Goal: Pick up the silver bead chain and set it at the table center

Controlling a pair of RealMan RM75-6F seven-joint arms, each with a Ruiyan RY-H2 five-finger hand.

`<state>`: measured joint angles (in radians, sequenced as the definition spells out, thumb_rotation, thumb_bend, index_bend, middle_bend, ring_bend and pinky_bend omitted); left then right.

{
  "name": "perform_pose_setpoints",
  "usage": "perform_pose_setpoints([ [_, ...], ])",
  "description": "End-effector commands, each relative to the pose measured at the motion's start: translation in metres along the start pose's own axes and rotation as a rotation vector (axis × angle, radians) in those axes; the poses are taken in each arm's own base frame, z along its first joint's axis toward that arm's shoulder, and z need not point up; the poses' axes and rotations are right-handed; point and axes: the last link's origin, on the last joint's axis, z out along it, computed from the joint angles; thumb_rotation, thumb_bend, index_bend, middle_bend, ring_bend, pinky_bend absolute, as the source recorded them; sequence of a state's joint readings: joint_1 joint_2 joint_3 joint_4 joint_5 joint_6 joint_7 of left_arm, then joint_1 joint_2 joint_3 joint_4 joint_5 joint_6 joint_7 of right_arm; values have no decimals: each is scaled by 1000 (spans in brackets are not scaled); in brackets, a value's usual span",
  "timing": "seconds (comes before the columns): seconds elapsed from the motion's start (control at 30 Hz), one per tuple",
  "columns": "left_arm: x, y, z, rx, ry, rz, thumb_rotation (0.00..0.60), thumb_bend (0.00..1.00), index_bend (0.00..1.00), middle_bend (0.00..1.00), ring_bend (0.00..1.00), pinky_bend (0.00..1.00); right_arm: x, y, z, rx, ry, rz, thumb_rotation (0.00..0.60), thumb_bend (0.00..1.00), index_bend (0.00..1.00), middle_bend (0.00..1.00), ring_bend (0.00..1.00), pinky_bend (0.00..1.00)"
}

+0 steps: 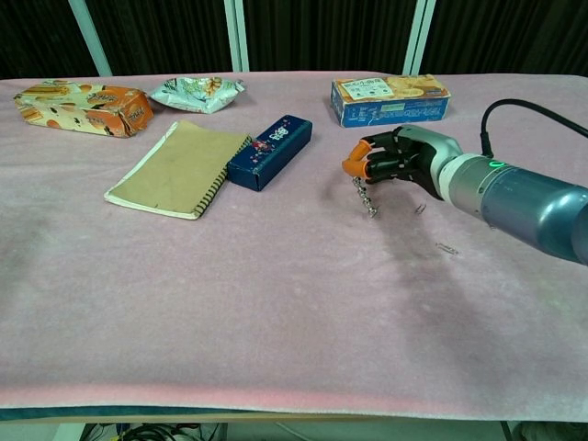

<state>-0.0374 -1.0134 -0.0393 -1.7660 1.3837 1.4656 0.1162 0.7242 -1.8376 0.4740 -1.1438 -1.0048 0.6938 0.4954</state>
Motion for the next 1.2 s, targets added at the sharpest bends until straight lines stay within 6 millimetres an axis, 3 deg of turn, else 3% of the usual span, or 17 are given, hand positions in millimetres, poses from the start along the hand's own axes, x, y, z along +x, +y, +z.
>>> perform_pose_setpoints([
  [0.03, 0, 0, 0, 0, 0, 1, 600, 222, 119, 0, 0, 0, 12, -8, -2, 27, 20, -11, 586, 342, 605, 30, 59, 187],
  [0.23, -3, 4, 0, -8, -6, 7, 600, 222, 119, 0, 0, 0, 39, -14, -6, 25, 65, -31, 589, 343, 605, 39, 59, 187],
  [0.57, -3, 3, -1, 5, 3, 13, 600, 222, 119, 0, 0, 0, 54, -3, -3, -26, 90, 1, 589, 343, 605, 39, 59, 187],
  [1.2, -6, 5, 1, 2, -10, 26, 600, 222, 120, 0, 0, 0, 44, 22, 1, -76, 72, 52, 589, 343, 605, 39, 59, 251],
])
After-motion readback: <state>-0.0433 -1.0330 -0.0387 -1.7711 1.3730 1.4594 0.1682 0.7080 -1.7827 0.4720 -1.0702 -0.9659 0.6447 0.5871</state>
